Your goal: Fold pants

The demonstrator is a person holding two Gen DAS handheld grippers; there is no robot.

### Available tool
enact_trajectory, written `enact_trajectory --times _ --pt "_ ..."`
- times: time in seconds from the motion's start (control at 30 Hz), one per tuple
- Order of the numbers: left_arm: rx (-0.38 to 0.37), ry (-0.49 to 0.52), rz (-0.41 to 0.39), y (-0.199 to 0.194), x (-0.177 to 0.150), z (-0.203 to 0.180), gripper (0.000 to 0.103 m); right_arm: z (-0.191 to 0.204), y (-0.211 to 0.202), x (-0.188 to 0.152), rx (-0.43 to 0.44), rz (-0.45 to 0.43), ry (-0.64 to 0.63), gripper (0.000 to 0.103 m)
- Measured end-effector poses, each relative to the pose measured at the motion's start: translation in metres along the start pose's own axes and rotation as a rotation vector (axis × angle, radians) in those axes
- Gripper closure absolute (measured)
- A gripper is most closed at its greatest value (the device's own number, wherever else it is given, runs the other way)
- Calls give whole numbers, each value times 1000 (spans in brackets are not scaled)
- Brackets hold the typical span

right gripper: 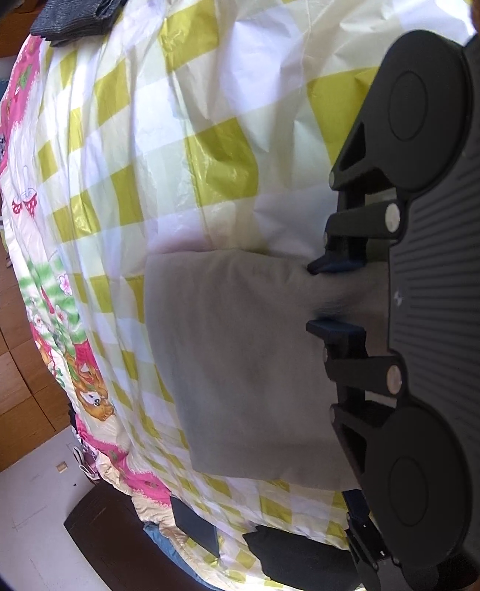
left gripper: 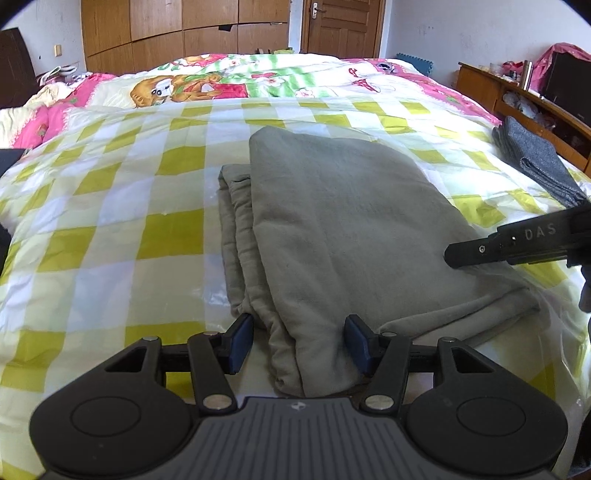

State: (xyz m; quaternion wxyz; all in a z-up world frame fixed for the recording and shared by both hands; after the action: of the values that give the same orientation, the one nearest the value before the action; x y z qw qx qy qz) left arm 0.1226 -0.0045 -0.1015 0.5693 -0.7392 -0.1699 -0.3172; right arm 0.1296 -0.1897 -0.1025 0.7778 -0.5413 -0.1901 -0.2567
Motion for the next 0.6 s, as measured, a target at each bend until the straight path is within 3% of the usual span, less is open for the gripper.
enact_trajectory --times 0.13,0.33,0.47,0.6 --pt "-2 22 -2 14 10 -3 35 -11 11 12 -7 1 58 84" --pt "12 -15 -2 26 27 3 34 -5 5 19 -59 -9 1 78" --pt "41 -20 -14 11 20 6 33 0 -19 10 -138 -55 -88 75" --pt "76 7 -41 -7 8 1 33 12 -29 -14 -135 -37 -138 69"
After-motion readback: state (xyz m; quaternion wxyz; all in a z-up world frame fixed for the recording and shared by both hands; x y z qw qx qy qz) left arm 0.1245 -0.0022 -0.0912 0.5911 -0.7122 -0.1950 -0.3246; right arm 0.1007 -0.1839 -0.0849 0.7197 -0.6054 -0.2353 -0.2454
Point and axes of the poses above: each gripper's, at about its wrist camera, not at the fingertips, and y roughly the way its jaws point, z to its left, x to its top, the point moved 8 cm from there along y, roughly the way its jaws point, and after that the axes turned 9 degrees about -y, right-handed, at the moved point
